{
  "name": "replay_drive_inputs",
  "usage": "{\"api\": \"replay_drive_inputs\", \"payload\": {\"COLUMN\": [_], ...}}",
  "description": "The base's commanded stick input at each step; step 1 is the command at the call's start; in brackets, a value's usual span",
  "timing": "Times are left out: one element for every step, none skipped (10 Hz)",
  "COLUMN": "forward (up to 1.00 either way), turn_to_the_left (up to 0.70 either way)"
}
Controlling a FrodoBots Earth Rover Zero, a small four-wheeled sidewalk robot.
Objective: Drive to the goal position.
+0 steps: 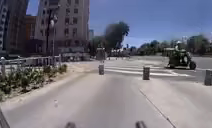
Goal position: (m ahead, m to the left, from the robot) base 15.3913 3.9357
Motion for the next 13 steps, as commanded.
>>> {"api": "replay_drive_inputs", "payload": {"forward": [0.7, 0.7, 0.7, 0.7, 0.7, 0.7, 0.7, 0.7, 0.7, 0.7, 0.7, 0.7, 0.7], "turn_to_the_left": [0.0, 0.0, 0.0, -0.13, -0.14, -0.14, -0.14, 0.0, 0.0, 0.0, 0.0, 0.0, 0.0]}}
